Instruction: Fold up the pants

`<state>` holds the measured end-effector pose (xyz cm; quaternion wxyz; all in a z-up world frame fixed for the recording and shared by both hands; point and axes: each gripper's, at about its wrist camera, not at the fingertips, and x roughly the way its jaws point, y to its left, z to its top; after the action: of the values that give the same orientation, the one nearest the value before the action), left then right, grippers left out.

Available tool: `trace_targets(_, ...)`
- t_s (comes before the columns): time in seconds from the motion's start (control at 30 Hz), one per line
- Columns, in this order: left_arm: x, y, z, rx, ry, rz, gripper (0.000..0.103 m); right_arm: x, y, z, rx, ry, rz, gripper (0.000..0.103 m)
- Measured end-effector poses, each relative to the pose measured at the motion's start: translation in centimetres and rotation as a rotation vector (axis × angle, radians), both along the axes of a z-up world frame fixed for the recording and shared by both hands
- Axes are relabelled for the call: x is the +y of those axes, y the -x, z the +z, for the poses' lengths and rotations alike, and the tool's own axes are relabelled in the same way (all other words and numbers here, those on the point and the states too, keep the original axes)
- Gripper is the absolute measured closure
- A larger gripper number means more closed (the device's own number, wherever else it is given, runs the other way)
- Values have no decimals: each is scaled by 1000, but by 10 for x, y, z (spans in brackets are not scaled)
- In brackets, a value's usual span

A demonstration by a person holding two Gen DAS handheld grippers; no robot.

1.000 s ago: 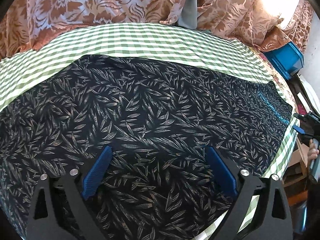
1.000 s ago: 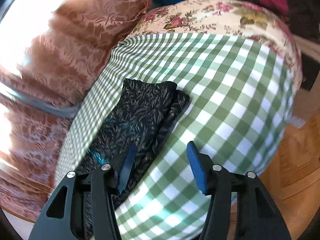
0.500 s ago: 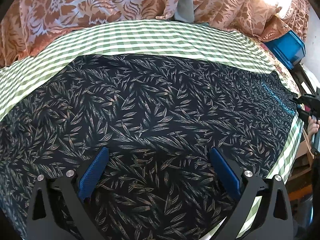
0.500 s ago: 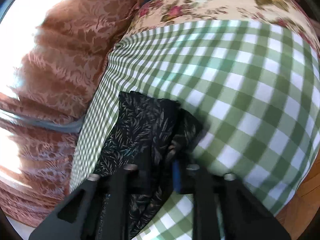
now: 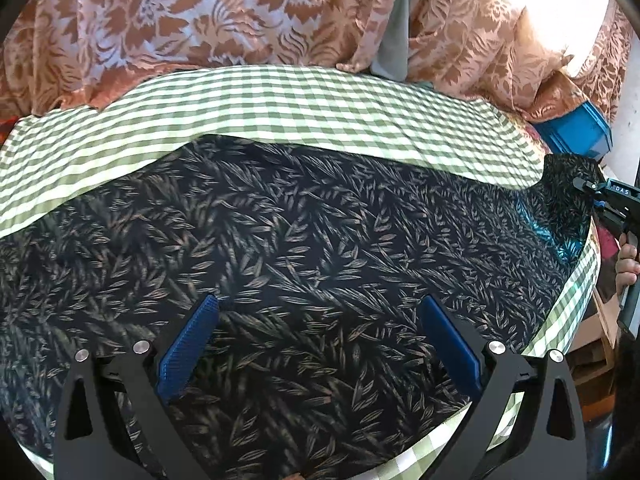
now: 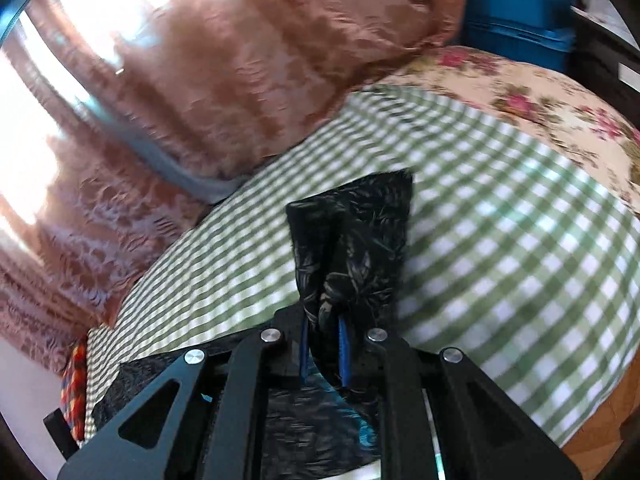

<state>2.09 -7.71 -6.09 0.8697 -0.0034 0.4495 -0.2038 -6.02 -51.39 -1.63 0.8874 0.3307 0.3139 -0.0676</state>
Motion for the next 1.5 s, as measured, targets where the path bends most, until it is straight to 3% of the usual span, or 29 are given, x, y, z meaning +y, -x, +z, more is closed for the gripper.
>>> trace_targets(0.3,21,0,3,5,54,39,4,79,-27,23,-48,-2,202,93)
trace_targets(0.47,58,-7,7,69,201,96,4,146,-42,31,-72,1,372,93)
trace_targets(0.6,92,-14,5,168,390,123,4,205,-52,26,-76,-4,508,93)
trace_targets(0.87,115,-18,-1,261,590,168,4,313,-47,-6,-36,112,745,93)
trace_targets(1.03,101,-28,-7,341,674,118,4,332,-38,-25,-9,159,785,93)
trace_targets(1.1,92,-33,-10,363,664,93,4,334,-32,-32,-3,179,801,93)
trace_targets(1.4,50,-57,-23,435,557,22,37,340,-17,-39,-6,288,836,92)
trace_targets(1.47,40,-59,-24,423,498,13,70,340,-18,-40,-1,286,841,90)
trace_targets(1.5,37,-60,-26,416,457,21,77,340,-18,-40,1,291,840,90)
